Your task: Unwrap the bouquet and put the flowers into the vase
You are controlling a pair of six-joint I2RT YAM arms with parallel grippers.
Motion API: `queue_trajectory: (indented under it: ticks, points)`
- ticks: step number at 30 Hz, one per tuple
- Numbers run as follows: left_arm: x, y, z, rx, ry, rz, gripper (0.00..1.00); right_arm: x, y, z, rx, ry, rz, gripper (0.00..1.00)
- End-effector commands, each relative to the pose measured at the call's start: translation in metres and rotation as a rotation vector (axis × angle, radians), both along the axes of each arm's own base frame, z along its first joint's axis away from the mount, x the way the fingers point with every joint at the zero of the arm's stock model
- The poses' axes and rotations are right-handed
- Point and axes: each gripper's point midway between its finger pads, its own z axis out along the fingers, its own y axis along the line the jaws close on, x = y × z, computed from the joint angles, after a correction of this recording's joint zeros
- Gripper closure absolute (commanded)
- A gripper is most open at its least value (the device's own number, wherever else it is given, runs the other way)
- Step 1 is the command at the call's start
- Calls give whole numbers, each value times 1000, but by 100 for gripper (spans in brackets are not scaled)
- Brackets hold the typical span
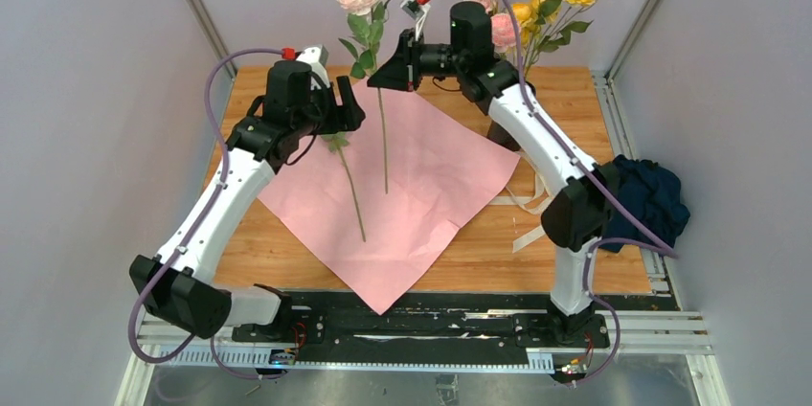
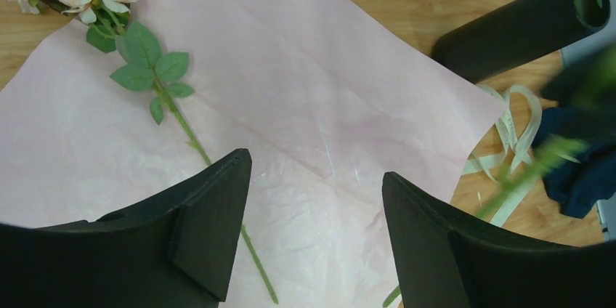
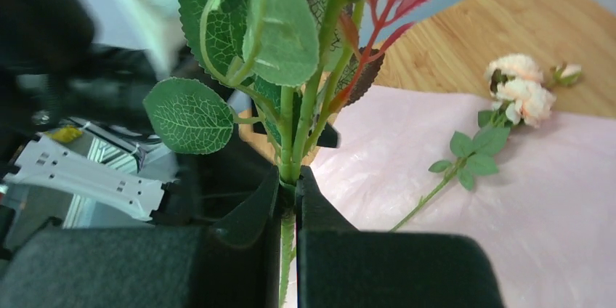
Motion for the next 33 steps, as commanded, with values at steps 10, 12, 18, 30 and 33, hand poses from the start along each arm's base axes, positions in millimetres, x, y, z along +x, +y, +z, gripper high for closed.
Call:
queue_trajectory:
  ticks: [10,12,18,30,33]
  points:
    - [18,-17,-30,-19,52,-34,25,5,-104,76,-203,-634,-291,100]
    - [20,-20,-32,-26,58,-41,26,22,-129,79,-220,-630,-366,100]
    - [22,-20,-34,-18,57,-47,28,65,-204,90,-268,-663,-548,100]
    - [18,-15,-46,7,87,-28,28,112,-284,116,-276,-701,-711,100]
    - [17,-14,-47,10,91,-27,28,119,-294,110,-255,-669,-722,100]
